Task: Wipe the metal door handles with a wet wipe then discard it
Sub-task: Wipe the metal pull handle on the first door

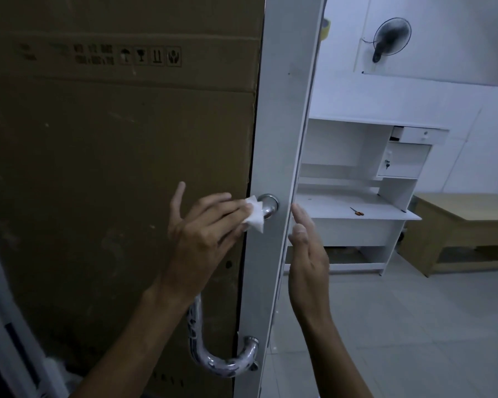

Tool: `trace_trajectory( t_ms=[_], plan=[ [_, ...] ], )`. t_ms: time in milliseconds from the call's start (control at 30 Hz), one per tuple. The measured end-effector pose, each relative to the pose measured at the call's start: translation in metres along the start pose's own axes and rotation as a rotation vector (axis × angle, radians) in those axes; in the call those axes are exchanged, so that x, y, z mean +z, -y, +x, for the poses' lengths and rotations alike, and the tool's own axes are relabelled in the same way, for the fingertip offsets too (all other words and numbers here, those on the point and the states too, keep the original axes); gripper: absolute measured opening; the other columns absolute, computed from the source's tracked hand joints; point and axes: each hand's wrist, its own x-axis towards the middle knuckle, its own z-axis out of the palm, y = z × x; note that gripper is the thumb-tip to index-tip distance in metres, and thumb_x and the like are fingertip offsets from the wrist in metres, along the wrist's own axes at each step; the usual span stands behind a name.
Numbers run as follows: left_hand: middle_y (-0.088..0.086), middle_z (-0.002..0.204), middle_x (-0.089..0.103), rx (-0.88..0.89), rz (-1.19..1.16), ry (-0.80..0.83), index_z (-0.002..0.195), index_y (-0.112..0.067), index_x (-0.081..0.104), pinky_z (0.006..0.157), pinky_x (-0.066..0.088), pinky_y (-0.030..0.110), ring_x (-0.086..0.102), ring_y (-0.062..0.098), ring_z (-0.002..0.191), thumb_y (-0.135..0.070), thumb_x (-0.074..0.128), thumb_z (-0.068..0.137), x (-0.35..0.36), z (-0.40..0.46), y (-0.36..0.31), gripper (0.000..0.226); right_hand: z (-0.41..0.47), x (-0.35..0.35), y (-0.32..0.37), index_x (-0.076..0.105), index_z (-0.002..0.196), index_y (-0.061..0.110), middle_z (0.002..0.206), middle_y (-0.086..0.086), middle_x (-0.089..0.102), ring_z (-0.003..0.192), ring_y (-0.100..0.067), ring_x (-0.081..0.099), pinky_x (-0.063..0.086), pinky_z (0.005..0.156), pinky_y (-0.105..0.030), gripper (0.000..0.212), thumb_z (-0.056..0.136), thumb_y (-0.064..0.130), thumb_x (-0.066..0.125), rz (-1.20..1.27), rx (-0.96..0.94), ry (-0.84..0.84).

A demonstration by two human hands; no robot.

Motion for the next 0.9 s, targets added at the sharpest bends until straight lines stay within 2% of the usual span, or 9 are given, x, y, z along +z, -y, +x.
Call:
trace_trajectory(
  t_ms=[67, 133, 300, 467, 600, 667, 733, 833, 900],
  plan=[
    [-0.007, 0.115, 0.070, 0.016, 0.056, 0.021, 0.113, -0.021, 0.071, 0.112, 0.021, 0.061, 0.061, 0.015, 0.114, -0.031, 0.058, 0.091, 0.002, 0.006, -0.012, 0.027, -0.010, 0.002, -0.001, 0.045, 0.135, 0.041, 0.141, 0.020, 0.049, 0.132, 0.006, 0.041, 0.037, 0.109, -0.021, 0.042, 0.096, 0.051, 0.031, 0.025, -0.036, -0.046],
    [-0.006, 0.113, 0.071, 0.016, 0.118, 0.081, 0.113, -0.021, 0.071, 0.111, 0.021, 0.063, 0.061, 0.018, 0.113, -0.027, 0.070, 0.085, 0.003, 0.015, -0.025, 0.029, -0.018, 0.004, -0.001, 0.047, 0.134, 0.038, 0.136, 0.023, 0.052, 0.128, 0.004, 0.046, 0.040, 0.104, -0.018, 0.045, 0.094, 0.053, 0.031, 0.060, -0.030, -0.079],
    [-0.002, 0.115, 0.070, 0.104, 0.218, 0.182, 0.112, -0.020, 0.071, 0.108, 0.022, 0.070, 0.061, 0.023, 0.115, -0.021, 0.079, 0.074, 0.004, 0.028, -0.036, 0.039, -0.022, 0.005, 0.002, 0.050, 0.132, 0.035, 0.128, 0.025, 0.055, 0.124, 0.005, 0.049, 0.042, 0.103, -0.017, 0.039, 0.098, 0.038, 0.031, 0.099, 0.013, -0.121],
    [-0.006, 0.122, 0.068, 0.196, 0.235, 0.118, 0.114, -0.021, 0.072, 0.109, 0.016, 0.071, 0.058, 0.023, 0.122, -0.018, 0.078, 0.076, -0.004, 0.009, -0.019, 0.039, -0.036, 0.011, 0.013, 0.058, 0.133, 0.020, 0.131, 0.012, 0.062, 0.123, 0.000, 0.054, 0.044, 0.104, -0.023, 0.048, 0.096, 0.040, 0.034, 0.240, 0.075, -0.133],
    [-0.006, 0.124, 0.067, 0.189, 0.193, 0.061, 0.115, -0.022, 0.071, 0.108, 0.018, 0.070, 0.057, 0.023, 0.124, -0.019, 0.080, 0.076, -0.007, 0.000, -0.011, 0.040, -0.045, 0.026, 0.026, 0.059, 0.130, 0.033, 0.131, 0.022, 0.059, 0.123, 0.007, 0.051, 0.042, 0.102, -0.014, 0.050, 0.092, 0.054, 0.035, 0.241, 0.115, -0.053],
    [-0.008, 0.124, 0.067, 0.172, 0.154, 0.083, 0.115, -0.023, 0.071, 0.109, 0.018, 0.069, 0.056, 0.021, 0.125, -0.022, 0.079, 0.078, -0.009, 0.001, -0.011, 0.038, -0.043, 0.029, 0.032, 0.047, 0.134, 0.044, 0.139, 0.031, 0.045, 0.128, 0.015, 0.039, 0.033, 0.103, -0.006, 0.051, 0.089, 0.060, 0.030, 0.147, 0.088, -0.051],
    [-0.009, 0.122, 0.067, 0.157, 0.109, 0.112, 0.113, -0.024, 0.072, 0.109, 0.019, 0.069, 0.055, 0.020, 0.125, -0.027, 0.076, 0.081, -0.010, 0.005, -0.013, 0.033, -0.040, 0.027, 0.037, 0.040, 0.133, 0.047, 0.137, 0.037, 0.039, 0.129, 0.020, 0.033, 0.028, 0.101, 0.000, 0.044, 0.092, 0.056, 0.028, 0.062, 0.034, -0.100],
    [-0.007, 0.123, 0.067, 0.161, 0.005, 0.192, 0.117, -0.021, 0.069, 0.107, 0.018, 0.071, 0.052, 0.021, 0.129, -0.027, 0.071, 0.083, -0.013, 0.012, -0.014, 0.035, -0.041, 0.027, 0.039, 0.048, 0.135, 0.040, 0.134, 0.033, 0.047, 0.127, 0.017, 0.040, 0.032, 0.100, -0.002, 0.044, 0.096, 0.049, 0.029, 0.083, 0.001, -0.088],
    [-0.008, 0.128, 0.064, 0.106, -0.092, 0.266, 0.128, -0.022, 0.061, 0.112, 0.011, 0.069, 0.042, 0.017, 0.137, -0.028, 0.053, 0.086, -0.017, 0.015, -0.012, 0.043, -0.042, 0.032, 0.039, 0.045, 0.141, 0.034, 0.137, 0.033, 0.044, 0.128, 0.019, 0.036, 0.030, 0.100, 0.000, 0.052, 0.096, 0.051, 0.027, 0.084, 0.007, -0.037]
  ],
)
